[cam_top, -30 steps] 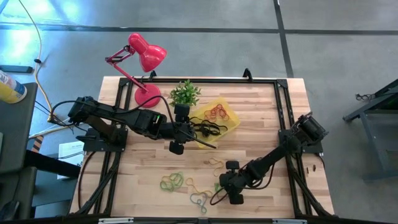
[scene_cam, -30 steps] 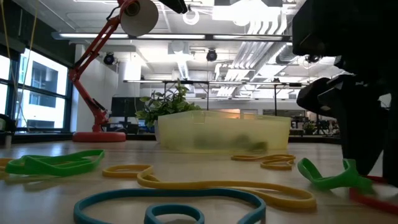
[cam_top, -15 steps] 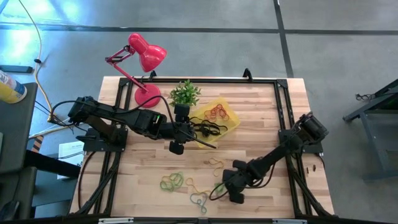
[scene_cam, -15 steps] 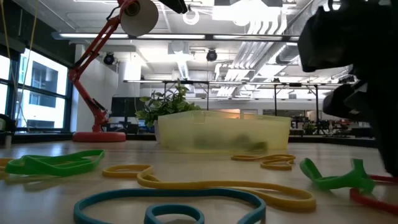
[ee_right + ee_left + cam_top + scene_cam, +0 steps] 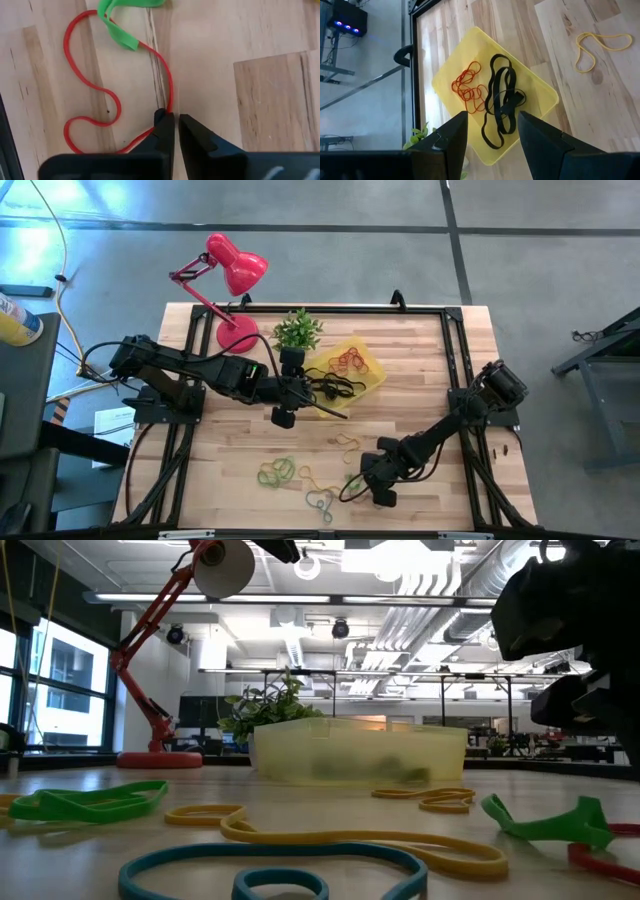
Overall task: Pick and place rubber bands into bin
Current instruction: Put the red rubber band into the transparent yellow bin
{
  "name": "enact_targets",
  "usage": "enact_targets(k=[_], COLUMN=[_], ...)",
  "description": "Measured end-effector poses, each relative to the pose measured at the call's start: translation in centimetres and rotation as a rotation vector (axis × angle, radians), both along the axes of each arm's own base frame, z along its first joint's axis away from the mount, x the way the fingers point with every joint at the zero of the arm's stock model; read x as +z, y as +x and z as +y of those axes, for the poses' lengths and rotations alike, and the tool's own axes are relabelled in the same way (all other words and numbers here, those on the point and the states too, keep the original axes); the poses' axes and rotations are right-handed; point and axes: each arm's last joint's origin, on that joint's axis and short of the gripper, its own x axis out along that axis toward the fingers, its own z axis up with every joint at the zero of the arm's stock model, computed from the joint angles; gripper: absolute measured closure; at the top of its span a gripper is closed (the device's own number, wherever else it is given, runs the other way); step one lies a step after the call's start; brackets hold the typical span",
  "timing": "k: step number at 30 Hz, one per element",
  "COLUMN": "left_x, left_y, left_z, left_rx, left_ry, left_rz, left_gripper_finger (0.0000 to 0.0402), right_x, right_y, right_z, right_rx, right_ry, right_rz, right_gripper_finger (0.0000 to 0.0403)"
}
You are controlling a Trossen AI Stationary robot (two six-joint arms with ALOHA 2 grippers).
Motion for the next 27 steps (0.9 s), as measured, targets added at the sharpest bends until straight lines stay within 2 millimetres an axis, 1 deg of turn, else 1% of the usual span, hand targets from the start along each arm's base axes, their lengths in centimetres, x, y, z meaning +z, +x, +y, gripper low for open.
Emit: enact_targets(k=[3,7,17,20,23,27], left_x=[0.0,0.0,0.0,0.0,0.0,0.0], left_y=[0.0,0.0,0.0,0.0,0.0,0.0], left_z=[0.0,0.0,0.0,0.0,0.0,0.0], left_rx=[0.000,-0.002,-0.002,-0.002,-0.002,-0.002], left_ry=[-0.001,-0.002,-0.002,-0.002,-0.002,-0.002], left_rz=[0.002,0.004,0.004,0.004,0.004,0.004], left_gripper_finger=[0.0241,0.0241,0.0241,0.0241,0.0241,0.0241], right_x=[0.3,0.9,1.1,1.1,1.2,1.3], right_y=[0.1,0.5,0.1,0.1,0.2,0.1], right_z=[0.6,1.8,2.3,2.3,2.4,2.8], right_rx=[0.027,0.044,0.018,0.020,0.025,0.048], right_ry=[0.028,0.019,0.053,0.070,0.085,0.111], right_rz=[-0.047,-0.128,-0.100,-0.098,-0.099,-0.103], right_gripper_finger=[0.0374,0.0353,0.0259,0.0236,0.0224,0.0222])
